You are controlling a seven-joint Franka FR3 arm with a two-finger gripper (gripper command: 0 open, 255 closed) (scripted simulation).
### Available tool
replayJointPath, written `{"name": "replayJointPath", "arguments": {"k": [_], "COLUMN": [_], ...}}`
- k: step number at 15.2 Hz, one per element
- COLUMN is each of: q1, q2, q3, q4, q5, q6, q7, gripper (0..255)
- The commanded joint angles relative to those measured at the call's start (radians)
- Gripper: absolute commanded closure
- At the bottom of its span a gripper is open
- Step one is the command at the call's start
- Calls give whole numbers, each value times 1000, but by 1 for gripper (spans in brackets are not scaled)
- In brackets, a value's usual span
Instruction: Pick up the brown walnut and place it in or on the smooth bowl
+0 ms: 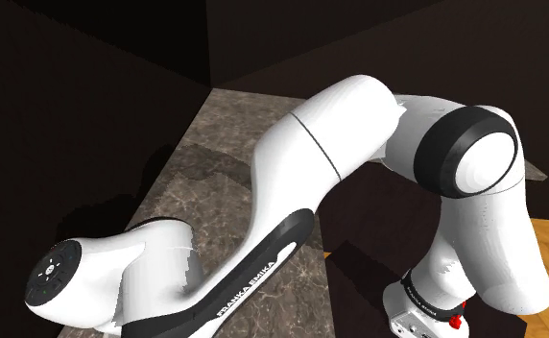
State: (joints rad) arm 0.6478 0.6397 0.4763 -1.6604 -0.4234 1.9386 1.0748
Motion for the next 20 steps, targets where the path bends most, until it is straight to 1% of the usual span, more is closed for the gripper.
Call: {"name": "replayJointPath", "arguments": {"k": [1, 8, 9, 18, 20], "q1": [-1, -1, -1, -1, -5], "q2": [4, 4, 4, 4, -12], "q3": [-2, -2, -2, -2, 3], "q4": [-13, -12, -12, -12, -10], "q5": [-4, -4, -4, -4, 4], "q6": [16, 15, 15, 16, -2], "q7": [4, 4, 4, 4, -2], "gripper": [0, 0, 255, 255, 255]}}
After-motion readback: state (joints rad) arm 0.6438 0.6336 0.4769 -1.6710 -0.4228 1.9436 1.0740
